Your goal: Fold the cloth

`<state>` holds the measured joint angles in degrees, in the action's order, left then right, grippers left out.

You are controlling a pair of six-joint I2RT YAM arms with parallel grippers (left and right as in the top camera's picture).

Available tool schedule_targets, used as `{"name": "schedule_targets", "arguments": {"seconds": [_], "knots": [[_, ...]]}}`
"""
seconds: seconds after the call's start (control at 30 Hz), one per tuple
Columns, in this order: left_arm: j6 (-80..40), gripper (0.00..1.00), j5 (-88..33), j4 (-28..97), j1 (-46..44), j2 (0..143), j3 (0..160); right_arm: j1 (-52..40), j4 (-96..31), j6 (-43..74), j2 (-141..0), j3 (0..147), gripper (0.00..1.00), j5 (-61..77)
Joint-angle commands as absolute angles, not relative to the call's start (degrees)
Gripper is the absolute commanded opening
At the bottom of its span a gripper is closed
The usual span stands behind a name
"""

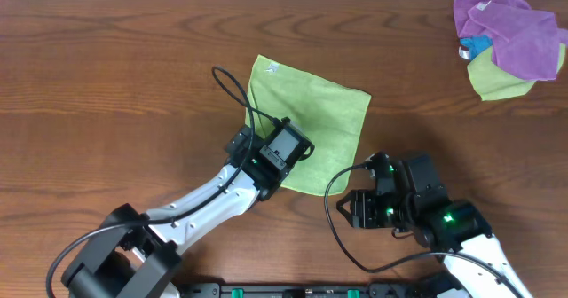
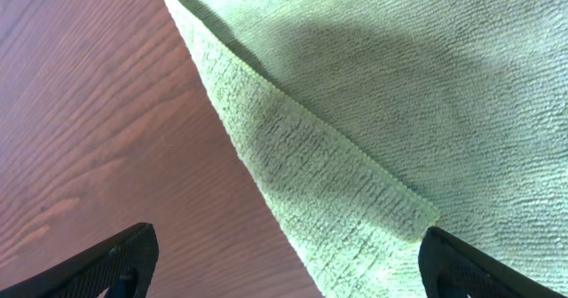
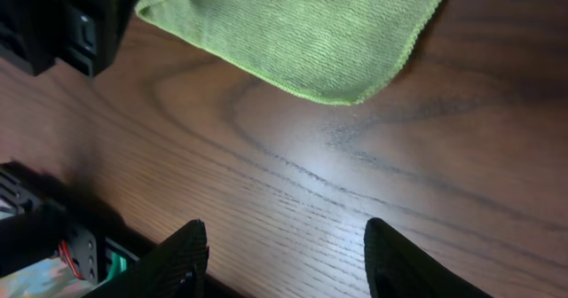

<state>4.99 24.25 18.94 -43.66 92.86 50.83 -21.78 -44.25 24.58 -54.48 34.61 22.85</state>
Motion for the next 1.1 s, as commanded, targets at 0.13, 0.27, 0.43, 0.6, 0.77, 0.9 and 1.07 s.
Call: {"name": "schedule_targets", "arguments": {"seconds": [0.13,0.27,0.43,0.6,0.77,0.9,1.07], "knots": [[6.3,0.95,22.0,16.8,-43.6,97.8,51.4,-22.2,-44.0,24.5,-54.6,34.6,0.57,24.0],[6.2,0.95,20.7,16.0,-43.6,99.1,51.4,-22.2,-43.9,24.1,-54.6,34.6,0.57,24.0],[7.0,0.95,21.4,15.9,-43.6,99.6,51.4,-22.2,-43.9,24.1,-54.6,34.6,0.57,24.0],[8.1,0.95,25.6,16.0,-43.5,100.0,51.4,-22.2,-43.9,24.0,-54.6,34.6,0.57,24.0],[9.3,0.95,32.1,16.0,-43.5,100.1,51.4,-22.2,-43.9,24.0,-54.6,34.6,0.57,24.0],[9.3,0.95,36.2,16.1,-43.5,100.1,51.4,-22.2,-43.9,24.0,-54.6,34.6,0.57,24.0],[9.3,0.95,41.7,17.6,-43.5,100.1,51.4,-22.2,-43.9,23.9,-54.6,34.6,0.57,24.0]]}}
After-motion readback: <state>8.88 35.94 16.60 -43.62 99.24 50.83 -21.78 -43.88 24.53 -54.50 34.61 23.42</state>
